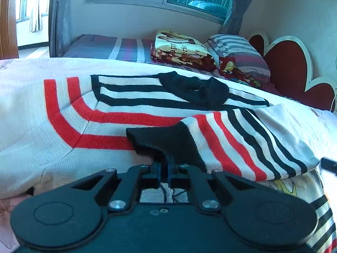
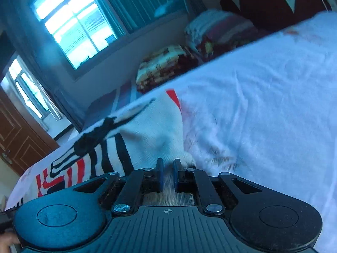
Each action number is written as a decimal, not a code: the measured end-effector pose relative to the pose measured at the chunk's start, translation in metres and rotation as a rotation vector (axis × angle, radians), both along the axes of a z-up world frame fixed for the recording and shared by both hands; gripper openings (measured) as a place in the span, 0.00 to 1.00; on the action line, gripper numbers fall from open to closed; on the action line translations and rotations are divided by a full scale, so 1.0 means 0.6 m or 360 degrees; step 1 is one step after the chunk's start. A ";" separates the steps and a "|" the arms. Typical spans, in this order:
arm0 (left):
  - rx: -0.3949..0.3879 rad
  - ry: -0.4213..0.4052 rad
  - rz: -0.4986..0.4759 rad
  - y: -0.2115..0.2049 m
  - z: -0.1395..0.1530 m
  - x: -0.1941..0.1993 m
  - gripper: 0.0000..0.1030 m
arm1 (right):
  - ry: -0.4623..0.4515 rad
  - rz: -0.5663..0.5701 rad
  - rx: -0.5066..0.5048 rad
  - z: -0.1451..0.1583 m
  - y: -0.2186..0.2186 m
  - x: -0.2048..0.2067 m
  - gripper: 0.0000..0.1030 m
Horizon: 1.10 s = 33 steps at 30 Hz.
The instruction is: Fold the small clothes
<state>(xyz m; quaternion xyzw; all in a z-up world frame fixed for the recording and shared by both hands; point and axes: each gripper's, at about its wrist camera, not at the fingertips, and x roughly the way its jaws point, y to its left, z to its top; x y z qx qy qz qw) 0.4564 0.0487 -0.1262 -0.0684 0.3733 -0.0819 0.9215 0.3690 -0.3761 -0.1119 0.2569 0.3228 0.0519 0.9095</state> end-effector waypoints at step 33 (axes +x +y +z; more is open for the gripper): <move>-0.0031 -0.0041 0.0217 0.018 -0.001 0.029 0.08 | -0.0115 0.0326 -0.0363 -0.023 -0.014 0.249 0.08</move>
